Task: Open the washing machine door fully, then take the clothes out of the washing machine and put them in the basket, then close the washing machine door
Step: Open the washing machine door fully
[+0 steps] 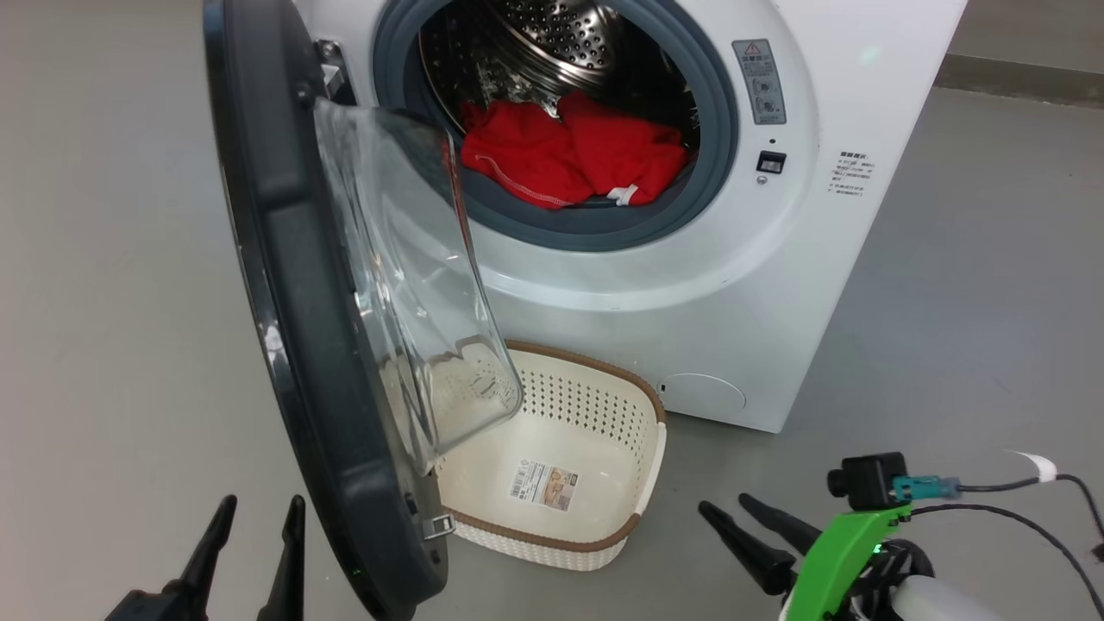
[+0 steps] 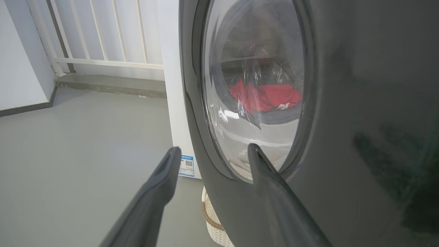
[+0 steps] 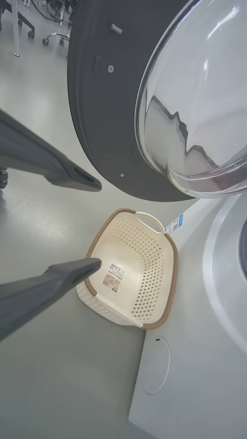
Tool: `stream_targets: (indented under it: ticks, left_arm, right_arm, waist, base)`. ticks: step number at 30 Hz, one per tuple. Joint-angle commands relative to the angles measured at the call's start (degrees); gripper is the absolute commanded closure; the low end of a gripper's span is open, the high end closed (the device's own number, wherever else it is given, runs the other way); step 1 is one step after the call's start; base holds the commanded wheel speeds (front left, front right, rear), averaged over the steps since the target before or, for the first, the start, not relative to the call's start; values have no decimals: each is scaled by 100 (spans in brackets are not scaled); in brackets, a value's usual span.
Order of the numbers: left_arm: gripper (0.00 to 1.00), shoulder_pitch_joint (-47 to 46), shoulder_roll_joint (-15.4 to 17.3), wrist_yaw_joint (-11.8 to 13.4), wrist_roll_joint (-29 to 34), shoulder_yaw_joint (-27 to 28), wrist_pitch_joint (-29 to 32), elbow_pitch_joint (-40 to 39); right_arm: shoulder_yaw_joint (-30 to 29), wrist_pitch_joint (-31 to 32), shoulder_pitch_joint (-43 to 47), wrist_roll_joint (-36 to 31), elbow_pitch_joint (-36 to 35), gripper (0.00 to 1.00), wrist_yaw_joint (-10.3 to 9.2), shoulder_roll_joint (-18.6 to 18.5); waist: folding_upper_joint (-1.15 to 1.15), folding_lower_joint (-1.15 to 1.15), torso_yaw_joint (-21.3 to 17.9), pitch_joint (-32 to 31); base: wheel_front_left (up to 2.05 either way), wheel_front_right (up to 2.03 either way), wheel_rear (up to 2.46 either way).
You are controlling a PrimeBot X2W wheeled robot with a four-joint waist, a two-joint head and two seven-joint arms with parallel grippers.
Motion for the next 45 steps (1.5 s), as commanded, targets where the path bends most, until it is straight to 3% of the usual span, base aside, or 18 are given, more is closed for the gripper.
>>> stream_targets:
  ticks: [1, 12, 27, 35, 45]
  left_arm:
    - [0, -133, 96, -18, 44, 240, -70, -147]
    - [0, -100, 79, -18, 69, 301, -70, -131]
    - [0, -89, 62, -18, 76, 295, -70, -135]
    - [0, -86, 38, -18, 93, 316, -70, -145]
    - [0, -54, 14, -18, 114, 351, -70, -181]
  right_arm:
    - [120, -328, -24, -203, 17, 0, 9, -145]
    - [-15, -1210, -27, -898, 544, 0, 9, -197]
    - [-2890, -1229, 1235, -3694, -606, 0, 9, 449]
    - [-3651, -1230, 1718, -4487, -1144, 0, 9, 804]
    - [-4137, -1230, 1934, -4913, -1449, 0, 9, 1071]
  waist:
    - [0, 0, -13, -3]
    - [0, 0, -38, -52]
    - [0, 0, 8, -124]
    - [0, 0, 27, -168]
    - [0, 0, -2, -197]
  base:
    - [0, 0, 0]
    - [0, 0, 0]
    - [0, 0, 0]
    - [0, 0, 0]
    - [0, 0, 0]
